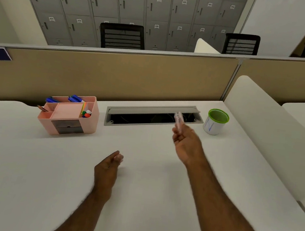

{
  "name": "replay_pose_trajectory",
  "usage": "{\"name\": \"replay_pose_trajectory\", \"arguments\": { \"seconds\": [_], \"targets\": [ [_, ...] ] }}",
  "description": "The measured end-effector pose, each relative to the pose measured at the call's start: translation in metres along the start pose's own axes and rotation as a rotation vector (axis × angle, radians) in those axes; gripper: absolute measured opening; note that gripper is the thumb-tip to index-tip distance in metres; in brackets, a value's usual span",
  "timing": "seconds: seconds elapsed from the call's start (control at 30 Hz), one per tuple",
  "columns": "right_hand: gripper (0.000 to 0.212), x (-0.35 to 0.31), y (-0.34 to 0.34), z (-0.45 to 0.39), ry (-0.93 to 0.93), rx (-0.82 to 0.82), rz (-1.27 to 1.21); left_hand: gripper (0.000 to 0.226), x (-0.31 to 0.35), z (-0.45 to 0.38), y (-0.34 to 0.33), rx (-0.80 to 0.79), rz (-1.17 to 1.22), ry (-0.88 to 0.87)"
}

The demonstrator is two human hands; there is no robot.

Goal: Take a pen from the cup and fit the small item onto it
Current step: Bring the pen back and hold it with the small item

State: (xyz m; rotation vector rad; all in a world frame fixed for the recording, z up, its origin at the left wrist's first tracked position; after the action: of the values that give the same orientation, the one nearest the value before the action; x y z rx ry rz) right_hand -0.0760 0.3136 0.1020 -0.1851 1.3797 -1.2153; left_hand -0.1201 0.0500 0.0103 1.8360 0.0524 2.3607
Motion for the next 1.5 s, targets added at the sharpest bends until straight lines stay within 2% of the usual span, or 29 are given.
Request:
{"name": "replay_pose_trajectory", "arguments": {
  "seconds": [0.07, 0.17, 0.3, 0.43, 0.8, 1.0, 1.17, 1.27, 1.33, 1.5],
  "targets": [
    [0.017, 0.025, -0.003, 0.025, -0.071, -0.047, 0.072, 0.035, 0.012, 0.005, -0.004, -0.032, 0.056, -0.004],
    [0.009, 0.052, -0.003, 0.057, -0.078, -0.086, 0.250, 0.038, 0.033, 0.016, -0.011, -0.070, 0.116, -0.023],
    [0.021, 0.072, 0.000, 0.089, -0.012, -0.067, 0.551, 0.036, 0.053, 0.032, -0.014, -0.108, 0.178, -0.040],
    [0.020, 0.085, 0.002, 0.107, -0.018, -0.086, 0.662, 0.036, 0.059, 0.042, -0.017, -0.134, 0.223, -0.028],
    [0.021, 0.090, -0.004, 0.115, 0.092, -0.095, 0.767, 0.027, 0.060, 0.058, -0.019, -0.158, 0.185, -0.064],
    [0.022, 0.083, -0.009, 0.120, 0.239, -0.042, 0.806, 0.023, 0.063, 0.060, -0.019, -0.183, 0.205, -0.090],
    [0.025, 0.077, -0.017, 0.127, 0.422, -0.057, 0.920, 0.037, 0.067, 0.061, -0.019, -0.195, 0.293, -0.086],
    [0.023, 0.075, -0.020, 0.132, 0.504, -0.069, 0.970, 0.033, 0.066, 0.061, -0.019, -0.178, 0.340, -0.063],
    [0.022, 0.075, -0.019, 0.131, 0.463, -0.058, 0.950, 0.029, 0.068, 0.060, -0.019, -0.186, 0.368, -0.055],
    [0.017, 0.078, -0.018, 0.129, 0.220, -0.059, 0.820, 0.022, 0.074, 0.059, -0.020, -0.238, 0.356, -0.057]
  ]
}}
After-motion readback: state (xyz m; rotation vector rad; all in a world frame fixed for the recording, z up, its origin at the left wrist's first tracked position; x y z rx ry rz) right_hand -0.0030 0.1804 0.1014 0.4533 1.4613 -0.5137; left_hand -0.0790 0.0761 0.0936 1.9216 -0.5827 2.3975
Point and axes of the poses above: each hand's wrist, its own z-axis away from the middle knuckle, its own y-axis out of the back of the hand, x = y × z, the point moved 5 cm from there along -z, towards the middle knuckle, and after that the axes turned 6 degrees about -z, right-handed, at the moved point
